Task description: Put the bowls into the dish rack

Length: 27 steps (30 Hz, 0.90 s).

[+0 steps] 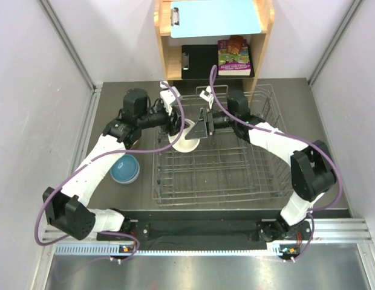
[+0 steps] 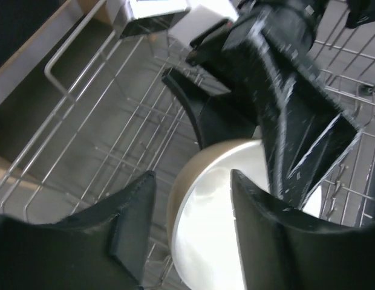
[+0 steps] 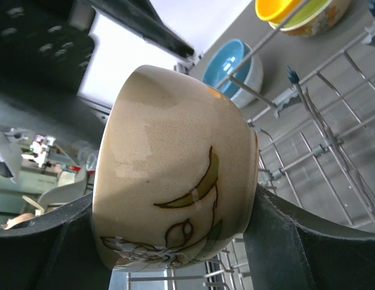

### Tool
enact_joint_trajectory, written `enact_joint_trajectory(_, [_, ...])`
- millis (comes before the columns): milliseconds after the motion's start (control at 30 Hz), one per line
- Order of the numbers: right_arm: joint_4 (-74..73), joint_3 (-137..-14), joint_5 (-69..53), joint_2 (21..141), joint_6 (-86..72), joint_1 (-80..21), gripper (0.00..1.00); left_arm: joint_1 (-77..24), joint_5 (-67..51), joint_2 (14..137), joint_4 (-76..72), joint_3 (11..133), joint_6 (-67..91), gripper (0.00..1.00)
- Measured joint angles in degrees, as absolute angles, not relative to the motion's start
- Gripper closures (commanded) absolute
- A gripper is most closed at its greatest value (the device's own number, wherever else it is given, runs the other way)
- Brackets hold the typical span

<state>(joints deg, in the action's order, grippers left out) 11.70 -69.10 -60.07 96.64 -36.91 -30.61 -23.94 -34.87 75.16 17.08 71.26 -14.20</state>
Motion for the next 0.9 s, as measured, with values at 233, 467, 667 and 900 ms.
enact_joint_trajectory(233, [6.3, -69.1, -55.5, 96.6, -32.0, -30.5, 1.00, -24.0, -33.8, 75.1, 16.2, 71.3, -13.0, 0.18])
enact_joint_trajectory(467, [-1.8, -69.1, -45.2, 95.0, -25.1, -29.5, 1.00, -19.6, -31.5, 74.7, 15.8, 71.6, -10.9, 0.01])
enact_joint_trajectory(667, [-7.0, -69.2, -36.4, 91.5, -20.4, -29.1, 1.00, -12.1, -30.6, 73.1, 14.9, 72.1, -7.6, 0.01])
enact_joint_trajectory(900, [-13.0, -72.6, -23.7, 89.3, -15.7, -29.1, 1.00, -4.8, -28.4, 71.6, 15.0, 71.1, -6.0, 0.01])
